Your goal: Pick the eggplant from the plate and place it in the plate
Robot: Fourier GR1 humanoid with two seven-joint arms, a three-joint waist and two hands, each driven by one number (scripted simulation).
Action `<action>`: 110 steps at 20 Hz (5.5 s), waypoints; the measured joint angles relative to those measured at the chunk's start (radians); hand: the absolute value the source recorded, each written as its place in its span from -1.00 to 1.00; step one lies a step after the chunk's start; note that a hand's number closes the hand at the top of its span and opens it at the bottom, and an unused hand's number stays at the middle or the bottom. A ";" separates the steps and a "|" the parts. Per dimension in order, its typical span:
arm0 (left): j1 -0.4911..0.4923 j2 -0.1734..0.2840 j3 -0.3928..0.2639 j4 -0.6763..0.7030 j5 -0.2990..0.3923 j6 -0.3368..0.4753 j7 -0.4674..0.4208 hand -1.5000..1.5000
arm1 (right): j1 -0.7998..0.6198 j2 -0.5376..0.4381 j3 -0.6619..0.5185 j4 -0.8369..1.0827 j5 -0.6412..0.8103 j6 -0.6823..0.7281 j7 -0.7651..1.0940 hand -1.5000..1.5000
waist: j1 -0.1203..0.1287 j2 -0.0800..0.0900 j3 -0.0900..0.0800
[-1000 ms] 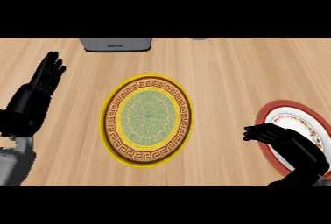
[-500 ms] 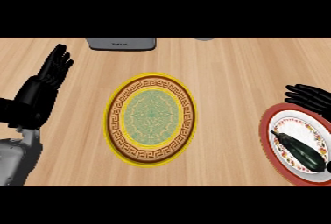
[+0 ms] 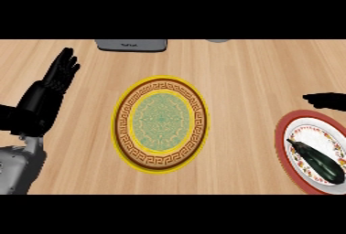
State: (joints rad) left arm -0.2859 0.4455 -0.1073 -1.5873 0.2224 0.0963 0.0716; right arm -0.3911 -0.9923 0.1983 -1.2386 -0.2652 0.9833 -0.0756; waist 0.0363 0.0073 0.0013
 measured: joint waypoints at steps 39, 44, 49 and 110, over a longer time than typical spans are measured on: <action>-0.003 -0.057 0.095 0.013 -0.063 -0.068 0.019 0.00 | -0.105 0.207 0.457 0.501 0.839 -0.411 -0.480 1.00 | -0.026 -0.019 -0.023; 0.012 -0.066 0.094 -0.002 -0.071 -0.067 0.018 0.00 | -0.092 0.237 0.393 0.534 0.801 -0.496 -0.509 1.00 | -0.031 -0.021 -0.027; 0.038 -0.055 0.111 -0.017 -0.073 -0.067 0.022 0.00 | -0.066 0.278 0.294 0.530 0.756 -0.624 -0.414 1.00 | -0.049 -0.032 -0.024; -0.042 -0.107 0.111 0.018 -0.107 -0.121 0.039 0.00 | -0.480 0.987 0.504 0.212 0.942 -1.494 1.066 -1.00 | 0.020 0.005 -0.001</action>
State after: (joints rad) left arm -0.3278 0.3389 0.0041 -1.5692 0.1157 -0.0248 0.1103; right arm -0.8713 -0.0049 0.7018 -1.0265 0.6767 -0.5109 0.9906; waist 0.0564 0.0123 -0.0001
